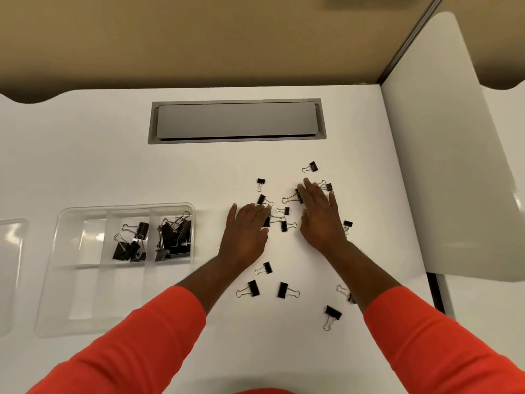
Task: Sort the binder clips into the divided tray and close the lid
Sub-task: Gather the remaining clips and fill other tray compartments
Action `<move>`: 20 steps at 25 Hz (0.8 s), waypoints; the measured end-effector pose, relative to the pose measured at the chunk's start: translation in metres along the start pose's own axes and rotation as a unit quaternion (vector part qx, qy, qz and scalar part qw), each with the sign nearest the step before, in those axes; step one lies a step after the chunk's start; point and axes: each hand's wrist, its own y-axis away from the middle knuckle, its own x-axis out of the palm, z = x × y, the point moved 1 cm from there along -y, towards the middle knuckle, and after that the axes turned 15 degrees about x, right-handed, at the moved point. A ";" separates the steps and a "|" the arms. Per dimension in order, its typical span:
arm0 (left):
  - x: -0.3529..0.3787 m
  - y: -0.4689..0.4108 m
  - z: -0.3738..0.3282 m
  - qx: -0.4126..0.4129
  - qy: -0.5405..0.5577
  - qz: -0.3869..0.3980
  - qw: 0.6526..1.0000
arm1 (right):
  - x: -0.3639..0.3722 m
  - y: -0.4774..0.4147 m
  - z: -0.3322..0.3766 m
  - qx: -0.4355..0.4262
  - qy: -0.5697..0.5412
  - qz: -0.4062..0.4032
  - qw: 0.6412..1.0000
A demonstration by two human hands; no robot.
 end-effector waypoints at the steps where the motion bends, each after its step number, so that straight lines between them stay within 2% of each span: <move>1: 0.001 0.001 0.001 0.002 -0.003 -0.001 1.000 | 0.003 -0.002 0.000 0.000 0.001 0.001 1.000; 9: 0.001 0.006 0.004 0.023 0.018 -0.056 0.998 | 0.011 0.002 0.002 -0.010 -0.012 -0.087 0.996; 20: -0.029 0.046 -0.011 0.026 0.085 -0.164 0.982 | -0.006 0.065 0.031 -0.002 -0.221 -0.105 0.970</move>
